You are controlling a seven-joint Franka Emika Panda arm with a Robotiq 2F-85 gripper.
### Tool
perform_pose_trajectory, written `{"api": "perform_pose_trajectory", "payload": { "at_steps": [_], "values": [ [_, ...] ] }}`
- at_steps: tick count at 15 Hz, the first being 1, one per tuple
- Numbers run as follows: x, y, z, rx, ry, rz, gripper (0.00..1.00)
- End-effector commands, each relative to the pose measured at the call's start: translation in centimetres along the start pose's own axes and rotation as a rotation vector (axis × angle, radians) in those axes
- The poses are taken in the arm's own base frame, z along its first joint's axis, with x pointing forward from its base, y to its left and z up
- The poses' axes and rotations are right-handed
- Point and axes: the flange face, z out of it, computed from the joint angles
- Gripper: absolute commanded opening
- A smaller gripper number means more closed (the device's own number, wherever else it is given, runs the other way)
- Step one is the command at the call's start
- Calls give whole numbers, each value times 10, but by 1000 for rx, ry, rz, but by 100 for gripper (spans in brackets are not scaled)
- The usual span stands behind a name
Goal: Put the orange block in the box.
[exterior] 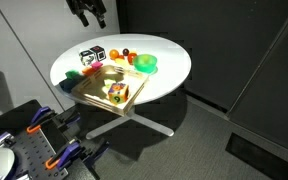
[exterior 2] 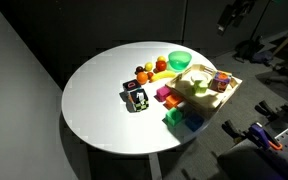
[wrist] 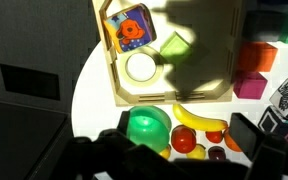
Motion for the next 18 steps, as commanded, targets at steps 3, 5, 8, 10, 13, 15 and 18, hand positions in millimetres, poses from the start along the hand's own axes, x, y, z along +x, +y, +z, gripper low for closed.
{"api": "perform_pose_trajectory", "payload": {
  "at_steps": [3,5,8,10,13,15,18],
  "values": [
    [15,-26,19,69,-64,-17,100],
    [17,-38,29,92,-93,-20,100],
    [19,-57,42,114,-139,-25,100],
    [19,-70,49,117,-173,-30,100],
    [19,-89,58,102,-223,-51,100],
    [18,-102,64,82,-251,-60,100],
    [15,-121,73,55,-277,-70,100]
  ]
}}
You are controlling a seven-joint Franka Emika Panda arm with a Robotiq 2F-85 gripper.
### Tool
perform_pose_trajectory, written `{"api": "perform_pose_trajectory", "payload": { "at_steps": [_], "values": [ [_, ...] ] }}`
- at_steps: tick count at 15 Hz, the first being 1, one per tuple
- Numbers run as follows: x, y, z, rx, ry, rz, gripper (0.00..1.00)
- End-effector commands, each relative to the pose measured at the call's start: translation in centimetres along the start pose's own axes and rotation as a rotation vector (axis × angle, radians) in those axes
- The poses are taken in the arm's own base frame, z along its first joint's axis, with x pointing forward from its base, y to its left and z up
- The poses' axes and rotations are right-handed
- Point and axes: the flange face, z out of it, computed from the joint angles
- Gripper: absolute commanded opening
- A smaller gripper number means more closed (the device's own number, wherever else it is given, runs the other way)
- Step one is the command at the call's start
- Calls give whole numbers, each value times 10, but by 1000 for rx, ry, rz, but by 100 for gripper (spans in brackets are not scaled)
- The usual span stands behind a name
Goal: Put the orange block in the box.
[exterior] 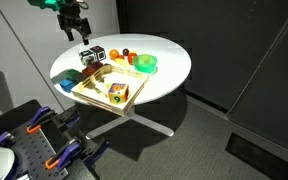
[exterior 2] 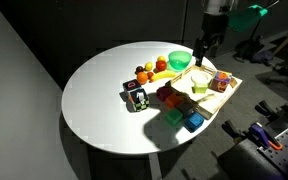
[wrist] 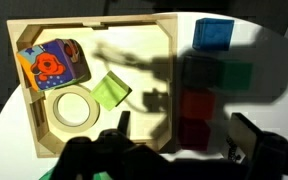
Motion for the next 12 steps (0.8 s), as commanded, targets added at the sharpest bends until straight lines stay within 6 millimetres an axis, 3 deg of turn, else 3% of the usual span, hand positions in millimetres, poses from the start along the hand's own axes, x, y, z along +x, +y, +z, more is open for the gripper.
{"api": "perform_pose_trajectory", "payload": {
  "at_steps": [1,8,12],
  "values": [
    [7,-20,8,-44,-35,8,100],
    [5,-48,47,-71,-74,-43,100],
    [0,-49,57,-66,-83,-52,100]
  ]
}}
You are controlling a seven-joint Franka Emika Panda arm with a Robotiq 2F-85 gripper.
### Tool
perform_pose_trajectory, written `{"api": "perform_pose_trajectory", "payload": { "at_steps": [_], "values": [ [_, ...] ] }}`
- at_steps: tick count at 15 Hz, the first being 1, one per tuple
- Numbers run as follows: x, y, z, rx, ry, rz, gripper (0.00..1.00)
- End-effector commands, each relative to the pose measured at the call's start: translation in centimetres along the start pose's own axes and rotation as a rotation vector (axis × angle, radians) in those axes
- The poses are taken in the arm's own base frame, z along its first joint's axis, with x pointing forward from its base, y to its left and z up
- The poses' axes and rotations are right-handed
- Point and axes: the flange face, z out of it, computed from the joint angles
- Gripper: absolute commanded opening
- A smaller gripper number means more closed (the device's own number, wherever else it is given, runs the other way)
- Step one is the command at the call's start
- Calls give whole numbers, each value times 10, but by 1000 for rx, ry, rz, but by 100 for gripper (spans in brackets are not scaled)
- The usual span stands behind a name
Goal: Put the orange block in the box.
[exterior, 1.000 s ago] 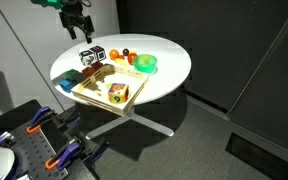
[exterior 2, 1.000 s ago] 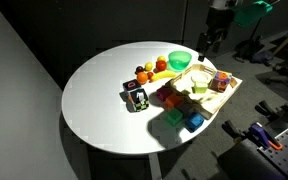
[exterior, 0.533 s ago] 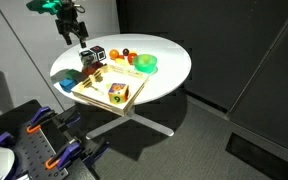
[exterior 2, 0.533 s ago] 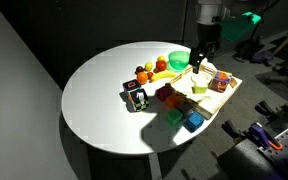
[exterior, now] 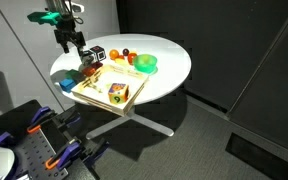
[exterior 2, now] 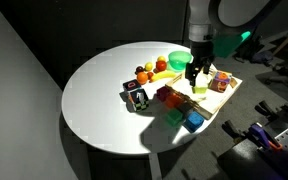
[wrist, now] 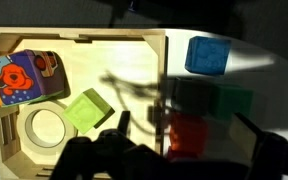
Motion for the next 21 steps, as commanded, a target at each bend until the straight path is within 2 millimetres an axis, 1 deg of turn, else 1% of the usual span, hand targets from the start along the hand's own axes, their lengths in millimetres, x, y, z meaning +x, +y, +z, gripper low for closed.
{"api": "perform_pose_trajectory", "payload": {
  "at_steps": [1,10,16,21],
  "values": [
    [1,-1,1,1,-2,-2,100],
    [3,-2,2,0,-5,2,100],
    [14,-18,16,24,-42,-35,100],
    [32,-38,32,25,-42,-76,100]
  ]
}}
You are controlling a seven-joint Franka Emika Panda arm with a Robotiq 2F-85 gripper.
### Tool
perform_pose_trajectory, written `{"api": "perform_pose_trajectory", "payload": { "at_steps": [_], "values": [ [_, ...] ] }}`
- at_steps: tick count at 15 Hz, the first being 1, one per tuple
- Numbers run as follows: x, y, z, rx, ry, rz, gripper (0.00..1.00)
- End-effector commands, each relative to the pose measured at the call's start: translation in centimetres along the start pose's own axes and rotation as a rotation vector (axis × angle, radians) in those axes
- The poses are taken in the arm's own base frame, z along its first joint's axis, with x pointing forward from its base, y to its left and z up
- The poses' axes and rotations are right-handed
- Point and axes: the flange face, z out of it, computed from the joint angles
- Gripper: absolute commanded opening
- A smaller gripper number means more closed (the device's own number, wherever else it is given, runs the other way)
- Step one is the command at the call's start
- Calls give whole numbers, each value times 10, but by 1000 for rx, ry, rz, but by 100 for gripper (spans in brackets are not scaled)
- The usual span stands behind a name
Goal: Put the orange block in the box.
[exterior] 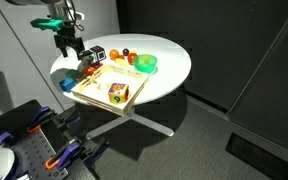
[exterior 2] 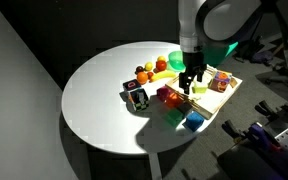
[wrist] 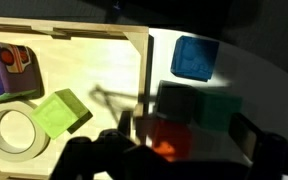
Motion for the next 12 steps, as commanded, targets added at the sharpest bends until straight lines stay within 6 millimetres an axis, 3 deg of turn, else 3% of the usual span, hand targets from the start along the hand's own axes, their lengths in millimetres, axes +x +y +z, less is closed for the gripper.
{"api": "perform_pose_trajectory", "payload": {
  "at_steps": [1,12],
  "values": [
    [21,-14,9,9,6,-34,100],
    [52,-23,47,-14,48,-49,100]
  ]
}}
